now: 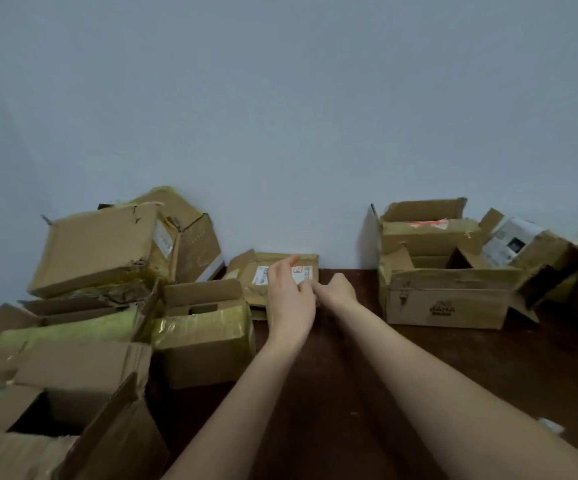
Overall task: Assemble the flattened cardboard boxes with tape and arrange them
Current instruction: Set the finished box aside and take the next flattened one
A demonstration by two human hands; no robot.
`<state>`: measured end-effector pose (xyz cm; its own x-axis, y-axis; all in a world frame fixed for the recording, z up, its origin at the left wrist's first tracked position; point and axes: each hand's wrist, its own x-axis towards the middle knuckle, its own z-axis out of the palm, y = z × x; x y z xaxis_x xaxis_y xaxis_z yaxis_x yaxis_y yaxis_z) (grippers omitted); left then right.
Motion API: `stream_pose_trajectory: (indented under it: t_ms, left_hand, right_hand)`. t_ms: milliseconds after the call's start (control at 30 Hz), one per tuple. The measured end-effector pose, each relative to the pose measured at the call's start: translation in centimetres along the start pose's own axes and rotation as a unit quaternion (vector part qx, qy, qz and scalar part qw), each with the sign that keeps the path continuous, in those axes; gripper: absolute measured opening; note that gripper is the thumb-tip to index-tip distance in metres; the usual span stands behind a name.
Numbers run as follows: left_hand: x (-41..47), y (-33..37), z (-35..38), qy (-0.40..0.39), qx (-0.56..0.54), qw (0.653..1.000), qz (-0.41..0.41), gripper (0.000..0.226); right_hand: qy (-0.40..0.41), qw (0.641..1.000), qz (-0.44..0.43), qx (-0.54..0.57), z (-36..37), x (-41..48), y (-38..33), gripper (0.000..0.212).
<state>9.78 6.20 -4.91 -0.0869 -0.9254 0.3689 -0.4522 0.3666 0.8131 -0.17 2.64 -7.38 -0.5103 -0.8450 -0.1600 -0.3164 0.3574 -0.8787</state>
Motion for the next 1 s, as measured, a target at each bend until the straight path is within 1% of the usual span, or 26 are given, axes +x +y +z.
stream_pose_trajectory:
  t_ms: [33, 100, 167, 200, 267, 333, 433, 467, 533, 600, 667, 733, 800, 867, 933, 967, 1000]
  left_hand:
    - [0.1, -0.4, -0.2, 0.002, -0.001, 1.0, 0.008, 0.043]
    - [0.3, -0.9, -0.4, 0.003, -0.016, 0.999, 0.028, 0.041]
    - [0.4, -1.2, -0.4, 0.0, -0.032, 0.999, 0.04, 0.042]
    - [0.4, -1.2, -0.5, 0.001, -0.031, 0.998, 0.049, 0.042]
    - [0.5, -0.6, -0.8, 0.007, -0.029, 0.997, 0.068, 0.04]
    - [0.8, 0.4, -1.5, 0.032, -0.054, 0.995, 0.079, 0.039]
    - [1.5, 2.3, -3.2, 0.108, -0.111, 0.985, 0.078, 0.043]
    - [1.7, 3.0, -3.8, 0.133, -0.125, 0.981, 0.067, 0.048]
    - [1.7, 4.6, -5.2, 0.158, -0.146, 0.976, 0.009, 0.066]
    - [1.2, 5.5, -6.3, 0.134, -0.151, 0.978, -0.055, 0.093]
    - [-0.1, 5.7, -7.0, 0.07, -0.142, 0.984, -0.075, 0.111]
    - [-2.0, 5.4, -7.0, -0.012, -0.155, 0.986, -0.05, 0.115]
    - [-4.3, 4.7, -6.5, -0.075, -0.159, 0.984, -0.025, 0.115]
    - [-6.3, 4.2, -5.9, -0.115, -0.162, 0.98, -0.021, 0.114]
    - [-7.6, 3.6, -5.3, -0.134, -0.156, 0.979, -0.016, 0.112]
    - [-8.0, 3.3, -5.2, -0.111, -0.146, 0.983, -0.007, 0.108]
    - [-8.1, 2.9, -5.5, -0.059, -0.134, 0.989, -0.005, 0.104]
  right_hand:
    - [-0.005, 0.999, 0.025, 0.024, 0.9, 0.9, -0.1, 0.057]
    - [-0.025, 0.996, 0.05, 0.069, 2.2, 1.9, -0.3, 0.041]
    - [-0.035, 0.992, 0.039, 0.114, 3.0, 2.4, -0.5, 0.022]
    - [-0.023, 0.99, 0.03, 0.137, 3.1, 2.7, -0.7, 0.014]
    - [0.031, 0.984, 0.022, 0.172, 2.4, 2.4, -1.5, 0.009]
    - [0.081, 0.987, -0.018, 0.141, 0.6, 1.2, -2.5, 0.011]
    - [0.127, 0.98, -0.097, 0.118, -3.4, -2.0, -3.0, 0.022]
    - [0.136, 0.976, -0.11, 0.129, -4.7, -3.1, -2.8, 0.026]
    - [0.128, 0.969, -0.128, 0.171, -7.3, -5.9, -1.9, 0.029]
    - [0.093, 0.963, -0.141, 0.209, -9.5, -8.9, -0.4, 0.027]
    - [0.03, 0.962, -0.159, 0.222, -11.6, -12.1, 1.4, 0.03]
    - [-0.05, 0.963, -0.187, 0.186, -13.2, -14.9, 3.0, 0.048]
    - [-0.099, 0.965, -0.218, 0.104, -13.9, -17.0, 4.2, 0.068]
    - [-0.111, 0.963, -0.24, 0.061, -13.6, -18.5, 5.0, 0.073]
    - [-0.086, 0.961, -0.254, 0.073, -13.0, -19.4, 6.0, 0.069]
    - [-0.066, 0.96, -0.257, 0.086, -12.9, -19.7, 6.5, 0.065]
    - [-0.05, 0.96, -0.251, 0.11, -12.9, -19.9, 6.9, 0.063]
